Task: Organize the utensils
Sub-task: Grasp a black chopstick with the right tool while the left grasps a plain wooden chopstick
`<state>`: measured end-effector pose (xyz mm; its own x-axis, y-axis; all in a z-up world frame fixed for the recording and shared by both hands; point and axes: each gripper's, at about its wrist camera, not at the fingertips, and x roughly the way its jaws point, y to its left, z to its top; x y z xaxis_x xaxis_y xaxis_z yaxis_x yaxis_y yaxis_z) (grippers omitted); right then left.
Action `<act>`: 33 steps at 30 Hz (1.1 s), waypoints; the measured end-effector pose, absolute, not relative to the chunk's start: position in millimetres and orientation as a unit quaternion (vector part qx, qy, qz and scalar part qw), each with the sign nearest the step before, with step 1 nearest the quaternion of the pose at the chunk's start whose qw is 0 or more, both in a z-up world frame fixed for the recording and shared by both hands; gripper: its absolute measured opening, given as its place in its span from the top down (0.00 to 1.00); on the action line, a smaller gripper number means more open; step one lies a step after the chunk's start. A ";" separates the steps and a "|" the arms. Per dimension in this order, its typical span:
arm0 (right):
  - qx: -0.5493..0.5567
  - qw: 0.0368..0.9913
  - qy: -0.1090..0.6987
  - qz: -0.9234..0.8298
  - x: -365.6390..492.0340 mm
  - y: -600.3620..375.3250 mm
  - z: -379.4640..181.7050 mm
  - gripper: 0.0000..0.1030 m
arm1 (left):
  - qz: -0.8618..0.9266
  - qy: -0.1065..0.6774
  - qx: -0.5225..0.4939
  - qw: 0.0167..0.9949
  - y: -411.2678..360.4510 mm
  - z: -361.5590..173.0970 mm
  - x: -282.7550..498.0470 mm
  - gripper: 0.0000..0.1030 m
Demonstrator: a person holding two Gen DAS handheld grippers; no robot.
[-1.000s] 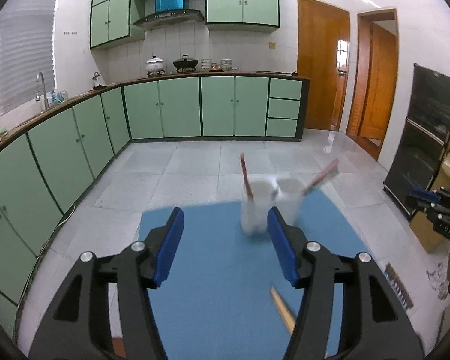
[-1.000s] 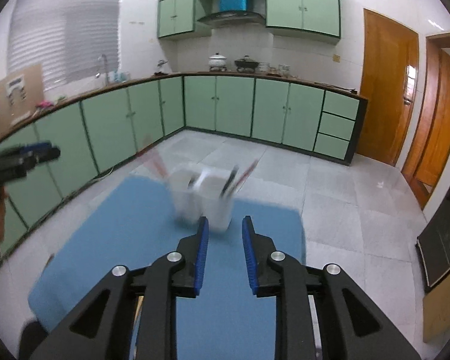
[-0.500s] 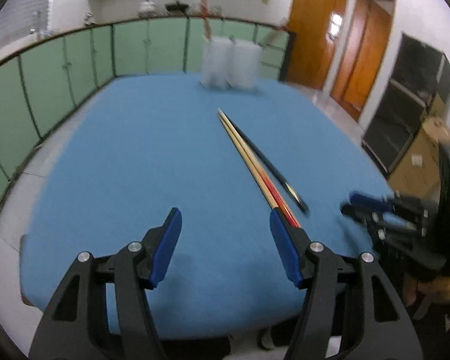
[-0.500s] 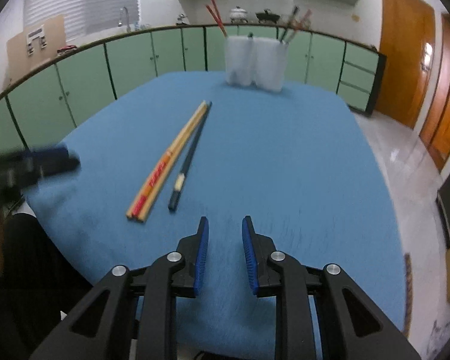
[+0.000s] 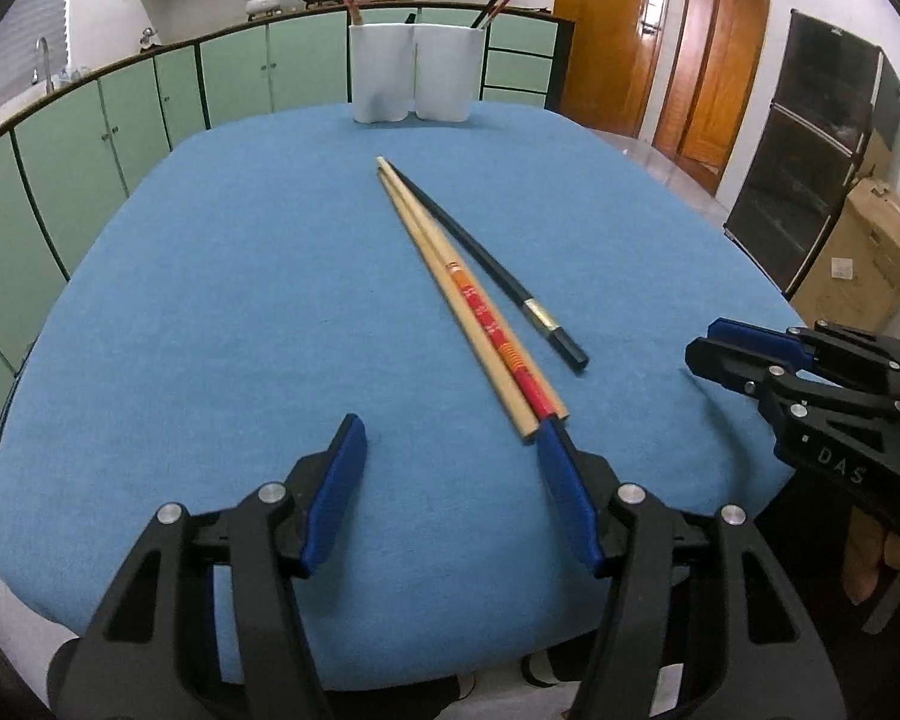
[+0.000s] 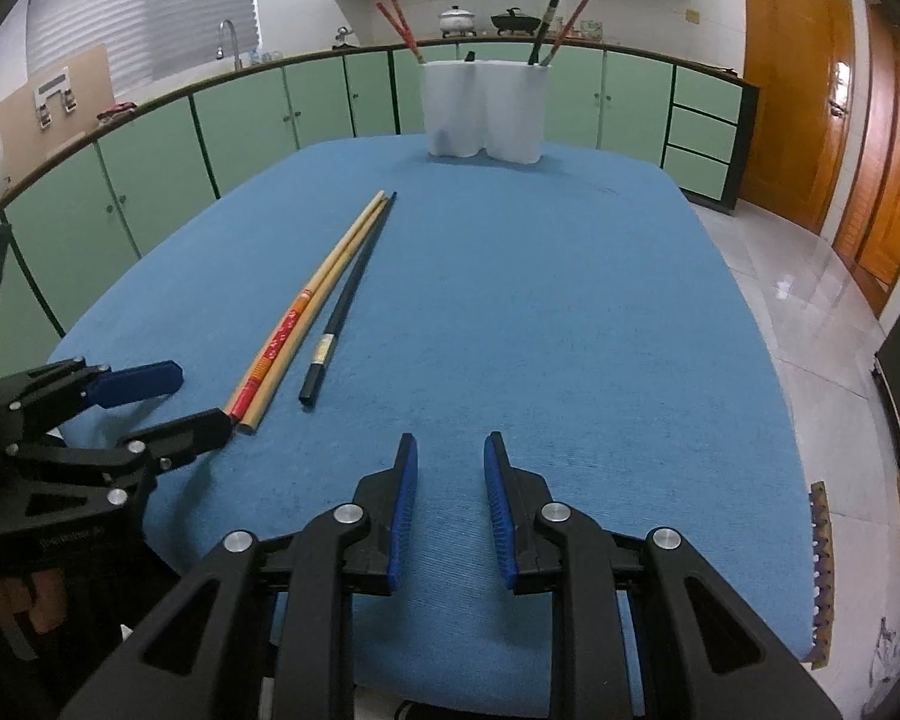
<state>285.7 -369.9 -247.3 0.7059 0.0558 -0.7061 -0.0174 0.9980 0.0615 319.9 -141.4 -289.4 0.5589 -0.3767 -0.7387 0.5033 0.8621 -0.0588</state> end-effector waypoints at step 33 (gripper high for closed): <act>-0.023 0.929 0.360 0.080 300.0 -318.0 -255.8 0.73 | -0.229 0.395 0.072 0.887 -132.6 -289.4 334.3 0.43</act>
